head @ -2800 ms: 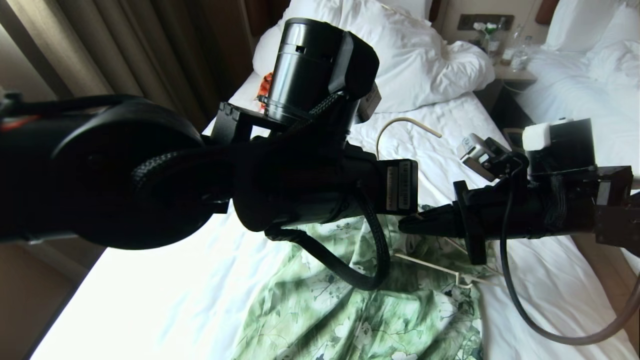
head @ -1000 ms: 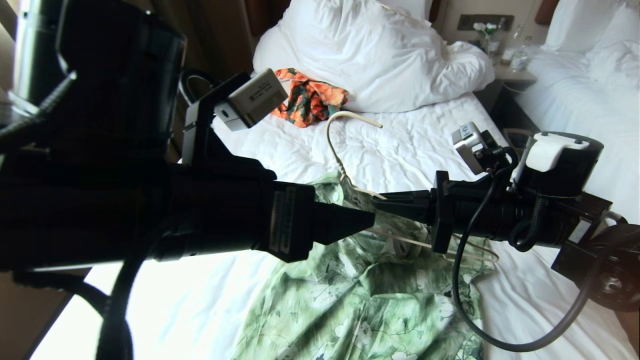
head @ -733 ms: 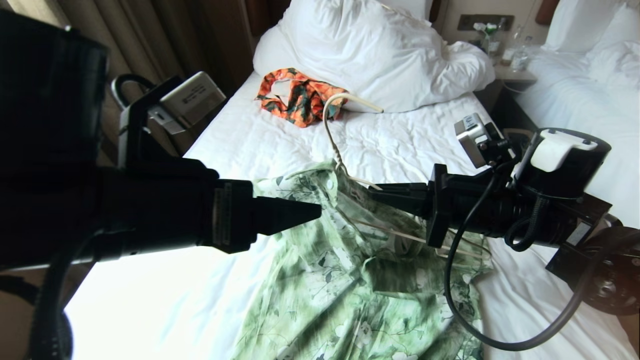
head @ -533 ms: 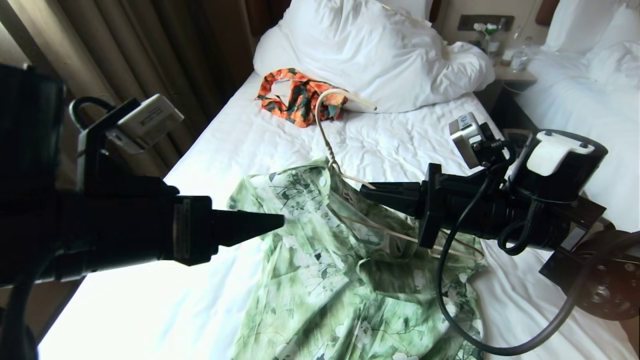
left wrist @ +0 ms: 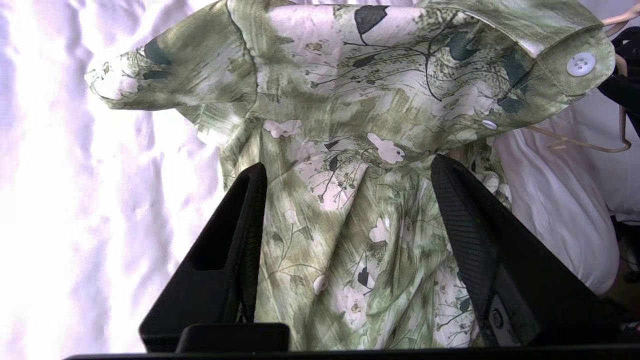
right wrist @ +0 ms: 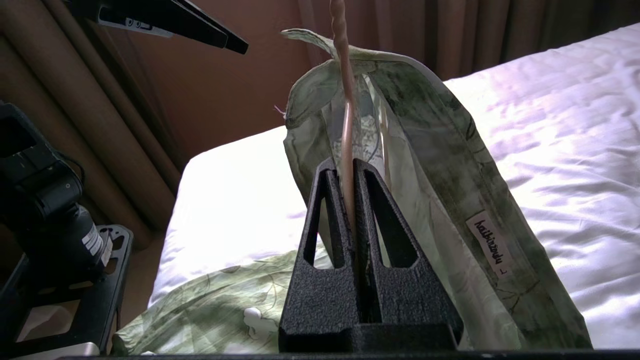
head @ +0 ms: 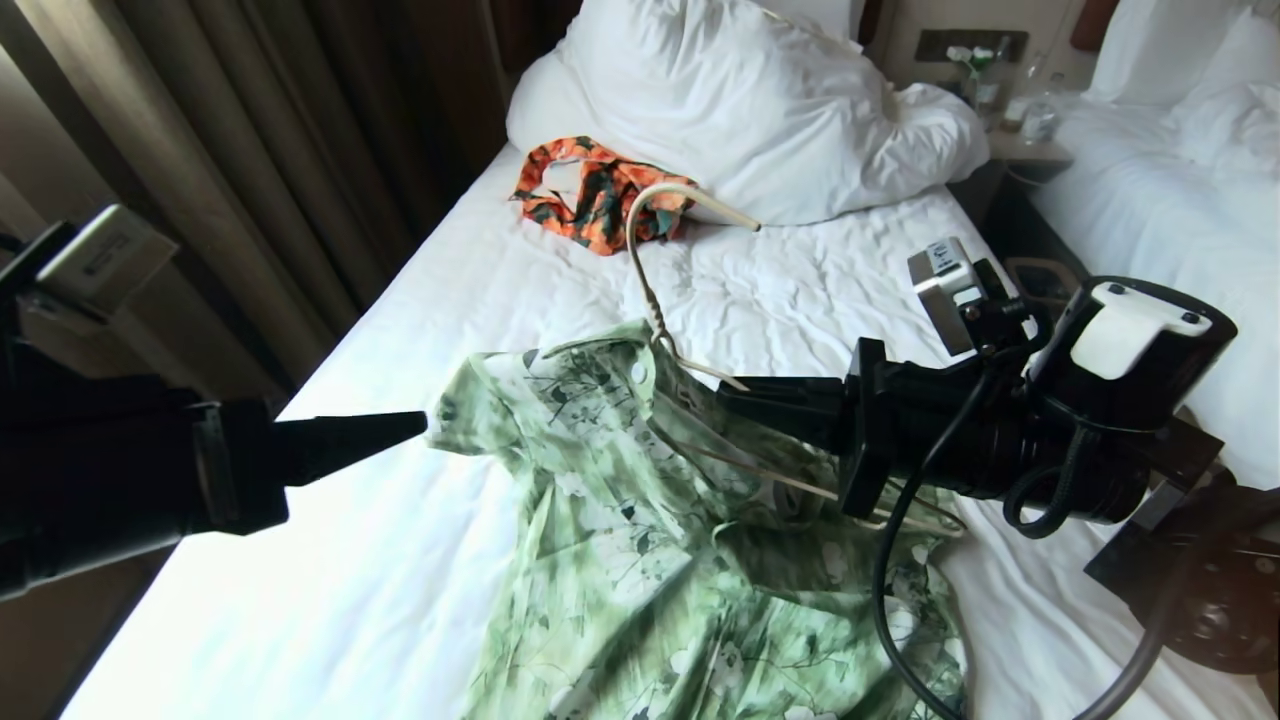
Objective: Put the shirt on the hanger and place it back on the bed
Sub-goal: Hook one side of the shirt onto the hanger, then hook the other side of the shirt onto the hanger
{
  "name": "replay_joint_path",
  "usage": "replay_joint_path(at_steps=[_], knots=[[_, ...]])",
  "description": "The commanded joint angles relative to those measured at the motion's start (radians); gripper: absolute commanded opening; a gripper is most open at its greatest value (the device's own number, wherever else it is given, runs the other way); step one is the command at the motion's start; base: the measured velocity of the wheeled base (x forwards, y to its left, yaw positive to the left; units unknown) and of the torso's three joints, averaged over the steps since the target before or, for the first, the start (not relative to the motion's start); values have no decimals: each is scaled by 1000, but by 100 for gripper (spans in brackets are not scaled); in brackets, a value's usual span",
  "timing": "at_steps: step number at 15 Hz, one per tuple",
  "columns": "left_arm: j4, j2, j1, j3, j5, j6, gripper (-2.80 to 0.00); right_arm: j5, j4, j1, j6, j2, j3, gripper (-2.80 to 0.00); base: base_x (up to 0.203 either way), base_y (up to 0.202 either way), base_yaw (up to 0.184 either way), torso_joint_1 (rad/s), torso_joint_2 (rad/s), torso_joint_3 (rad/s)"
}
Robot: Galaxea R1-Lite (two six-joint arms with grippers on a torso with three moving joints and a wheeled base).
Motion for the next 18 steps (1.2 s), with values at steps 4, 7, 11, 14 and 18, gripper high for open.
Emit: replay_joint_path(at_steps=[4,7,11,14,18], knots=[[-1,-86,49,33,1,1,-280,0,-5,22,74,-14,19,-280,0,0,0,0,0,0],[0,-78,48,5,1,3,-280,0,-3,32,79,-24,31,-280,0,0,0,0,0,0],[-4,-48,45,1,-23,120,0,0,17,47,83,-35,32,-280,0,0,0,0,0,0],[-10,-47,46,0,-166,297,0,0,55,48,83,-46,32,-280,0,0,0,0,0,0],[-164,55,47,15,-268,408,0,0,68,50,101,-38,36,-280,0,0,0,0,0,0]])
